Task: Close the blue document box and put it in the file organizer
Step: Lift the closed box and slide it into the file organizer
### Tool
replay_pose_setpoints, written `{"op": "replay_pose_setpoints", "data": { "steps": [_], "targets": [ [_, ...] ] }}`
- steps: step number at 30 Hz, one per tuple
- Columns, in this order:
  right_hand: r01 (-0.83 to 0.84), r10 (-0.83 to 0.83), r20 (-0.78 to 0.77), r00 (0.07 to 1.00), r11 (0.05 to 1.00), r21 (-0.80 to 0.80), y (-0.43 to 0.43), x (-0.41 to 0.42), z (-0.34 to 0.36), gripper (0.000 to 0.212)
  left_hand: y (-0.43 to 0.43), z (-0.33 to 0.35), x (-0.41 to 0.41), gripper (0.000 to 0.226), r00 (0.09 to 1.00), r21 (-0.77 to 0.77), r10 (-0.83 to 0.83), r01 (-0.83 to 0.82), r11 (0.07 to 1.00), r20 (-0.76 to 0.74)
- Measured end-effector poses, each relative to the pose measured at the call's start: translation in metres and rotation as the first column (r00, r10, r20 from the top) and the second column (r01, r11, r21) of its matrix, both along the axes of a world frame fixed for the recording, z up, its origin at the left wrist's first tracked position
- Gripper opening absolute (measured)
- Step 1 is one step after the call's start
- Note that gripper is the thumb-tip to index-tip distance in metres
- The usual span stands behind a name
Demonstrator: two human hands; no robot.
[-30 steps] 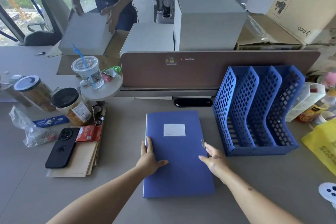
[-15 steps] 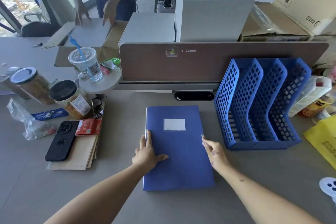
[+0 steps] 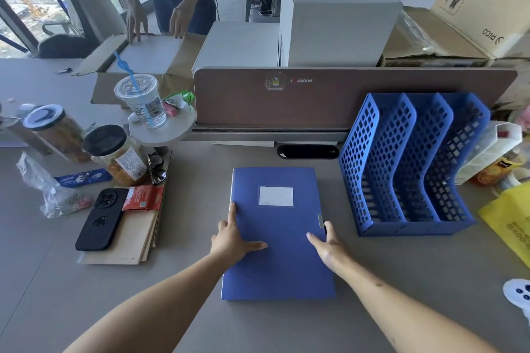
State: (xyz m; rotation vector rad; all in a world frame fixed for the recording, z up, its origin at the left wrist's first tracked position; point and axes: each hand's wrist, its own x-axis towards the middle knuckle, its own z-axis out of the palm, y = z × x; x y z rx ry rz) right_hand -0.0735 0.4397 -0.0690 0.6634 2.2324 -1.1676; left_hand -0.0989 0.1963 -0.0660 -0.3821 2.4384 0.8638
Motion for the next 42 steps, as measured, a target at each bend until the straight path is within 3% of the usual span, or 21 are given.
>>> {"op": "replay_pose_setpoints", "data": {
  "steps": [5, 7, 10, 13, 17, 23, 27, 29, 31, 36, 42],
  "targets": [
    [0.079, -0.115, -0.197, 0.974, 0.981, -0.178, -0.015, 0.005, 0.021, 0.016, -0.012, 0.005, 0.006, 0.138, 0.999, 0.106, 0.037, -0.038, 0.994, 0.008],
    [0.006, -0.050, -0.297, 0.953, 0.989, -0.147, -0.015, 0.000, 0.041, 0.012, -0.018, 0.013, 0.005, 0.139, 0.997, 0.167, 0.069, -0.063, 0.984, -0.035],
    [-0.105, 0.115, -0.399, 0.910, 0.993, 0.046, -0.009, -0.007, 0.085, 0.014, -0.022, 0.032, 0.001, 0.137, 0.991, 0.255, 0.098, -0.070, 0.964, -0.096],
    [-0.184, 0.214, -0.397, 0.892, 0.976, 0.113, -0.002, -0.009, 0.125, 0.028, -0.018, 0.053, -0.003, 0.137, 0.987, 0.322, 0.105, -0.061, 0.945, -0.120],
    [-0.156, 0.166, -0.450, 0.877, 0.986, 0.060, 0.010, -0.003, 0.183, 0.059, -0.002, 0.084, -0.010, 0.166, 0.985, 0.456, 0.072, 0.007, 0.890, -0.157],
    [-0.036, 0.112, -0.418, 0.901, 0.982, 0.186, 0.044, 0.025, 0.254, 0.084, 0.046, 0.105, -0.023, 0.168, 0.978, 0.619, -0.025, 0.151, 0.771, -0.208],
    [0.142, -0.064, -0.405, 0.912, 0.976, 0.166, 0.072, 0.048, 0.280, 0.055, 0.086, 0.126, -0.009, 0.144, 0.966, 0.641, -0.121, 0.243, 0.728, -0.228],
    [0.216, -0.125, -0.406, 0.905, 0.958, 0.188, 0.085, 0.060, 0.286, 0.051, 0.106, 0.131, -0.003, 0.145, 0.959, 0.644, -0.179, 0.282, 0.711, -0.221],
    [0.269, -0.140, -0.430, 0.892, 0.929, 0.255, 0.095, 0.073, 0.294, 0.054, 0.126, 0.140, 0.003, 0.145, 0.942, 0.625, -0.230, 0.335, 0.705, -0.245],
    [0.372, -0.127, -0.487, 0.864, 0.813, 0.449, 0.111, 0.099, 0.307, 0.066, 0.184, 0.170, 0.002, 0.108, 0.908, 0.628, -0.277, 0.417, 0.656, -0.314],
    [0.477, -0.118, -0.585, 0.803, 0.715, 0.510, 0.114, 0.114, 0.301, 0.059, 0.238, 0.239, -0.008, 0.119, 0.950, 0.808, -0.263, 0.287, 0.514, -0.170]
  ]
}}
